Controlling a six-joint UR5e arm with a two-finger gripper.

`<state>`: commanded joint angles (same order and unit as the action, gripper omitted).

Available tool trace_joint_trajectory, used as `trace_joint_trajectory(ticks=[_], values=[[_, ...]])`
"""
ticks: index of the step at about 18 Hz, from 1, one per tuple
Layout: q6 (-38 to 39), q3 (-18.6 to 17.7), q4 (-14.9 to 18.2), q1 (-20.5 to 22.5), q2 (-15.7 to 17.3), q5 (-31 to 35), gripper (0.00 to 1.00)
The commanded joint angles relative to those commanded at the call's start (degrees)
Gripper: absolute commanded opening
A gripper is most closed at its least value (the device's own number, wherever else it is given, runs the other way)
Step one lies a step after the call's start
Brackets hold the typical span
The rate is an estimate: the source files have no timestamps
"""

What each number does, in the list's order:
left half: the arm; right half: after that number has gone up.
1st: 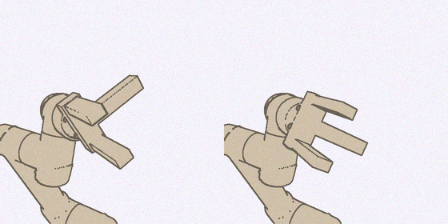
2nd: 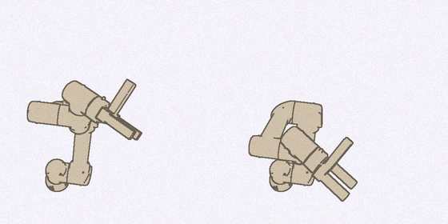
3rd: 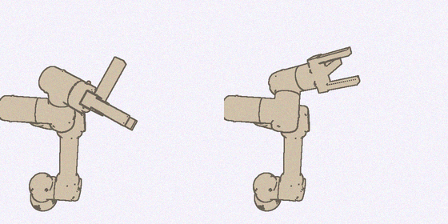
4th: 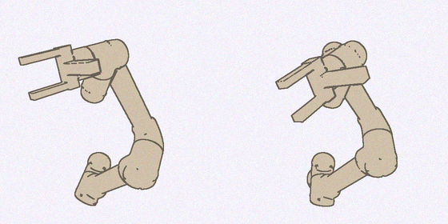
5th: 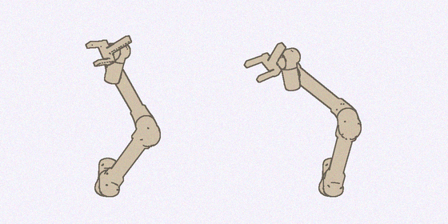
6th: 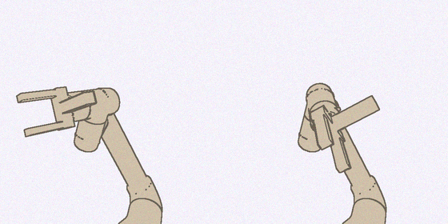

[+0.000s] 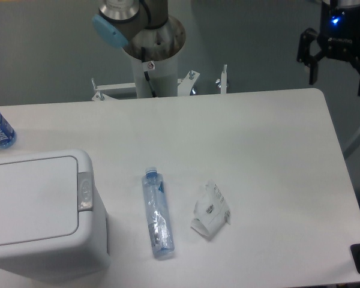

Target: Open the trash can

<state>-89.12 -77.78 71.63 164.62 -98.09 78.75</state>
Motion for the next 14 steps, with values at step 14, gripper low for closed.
trace_joint_trajectory(ticks=[14], values=[[12.0, 1.6, 0.0, -1.3, -0.8, -2.4, 1.00]])
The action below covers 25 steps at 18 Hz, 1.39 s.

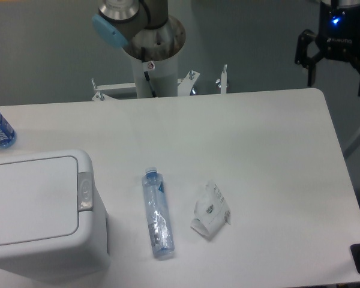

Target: Open the trash can

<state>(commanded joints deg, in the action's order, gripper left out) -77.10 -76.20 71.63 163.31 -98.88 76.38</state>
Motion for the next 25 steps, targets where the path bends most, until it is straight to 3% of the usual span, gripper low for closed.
trace_joint_trajectory(ticks=[6, 12, 21, 25], values=[[19.8, 0.3, -3.8, -6.0, -1.1, 0.1, 1.00], [38.4, 0.1, -4.5, -13.5, -2.3, 0.2, 1.00], [54.1, 0.1, -4.4, -24.3, -4.8, -0.6, 1.00], [61.4, -0.3, -4.5, -26.0, -6.1, -7.5, 1.00]])
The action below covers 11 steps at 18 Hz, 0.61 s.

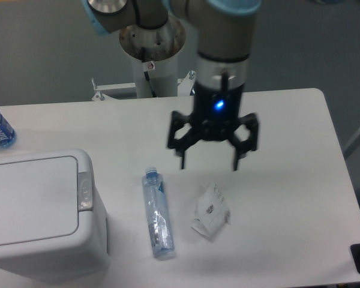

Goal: Open the trash can
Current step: 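Move the open gripper down toward the white trash bin lid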

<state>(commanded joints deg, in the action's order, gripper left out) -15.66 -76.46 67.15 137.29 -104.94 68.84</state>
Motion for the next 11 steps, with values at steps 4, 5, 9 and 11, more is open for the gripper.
trace_joint_trajectory(ticks=[4, 5, 9, 11], values=[[1.9, -0.9, 0.0, -0.1, -0.5, -6.0, 1.00], [1.9, -0.9, -0.1, -0.4, -0.8, -6.9, 1.00], [2.1, -1.5, -0.8, -2.0, -1.3, -6.9, 1.00], [2.2, -1.5, -0.8, -2.5, -1.6, -6.9, 1.00]])
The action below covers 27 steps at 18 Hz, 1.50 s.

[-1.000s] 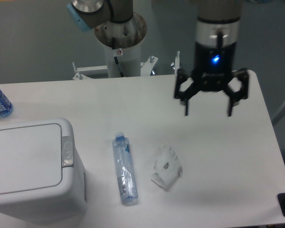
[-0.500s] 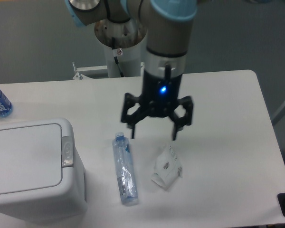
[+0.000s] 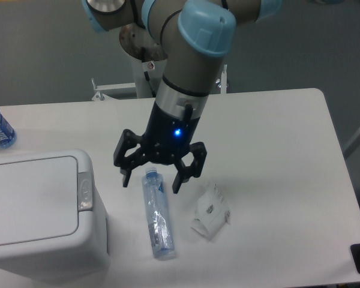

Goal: Open the trash can
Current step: 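Move the open gripper down toward the white trash bin lid, then push the bin lid's edge with the gripper to swing it open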

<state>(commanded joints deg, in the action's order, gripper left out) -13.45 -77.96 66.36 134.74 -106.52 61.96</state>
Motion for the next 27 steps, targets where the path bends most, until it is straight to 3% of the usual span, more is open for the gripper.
trace_joint_trajectory(ticks=[27], values=[[1.0, -1.3, -1.4, -4.1, -1.0, 0.4, 1.00]])
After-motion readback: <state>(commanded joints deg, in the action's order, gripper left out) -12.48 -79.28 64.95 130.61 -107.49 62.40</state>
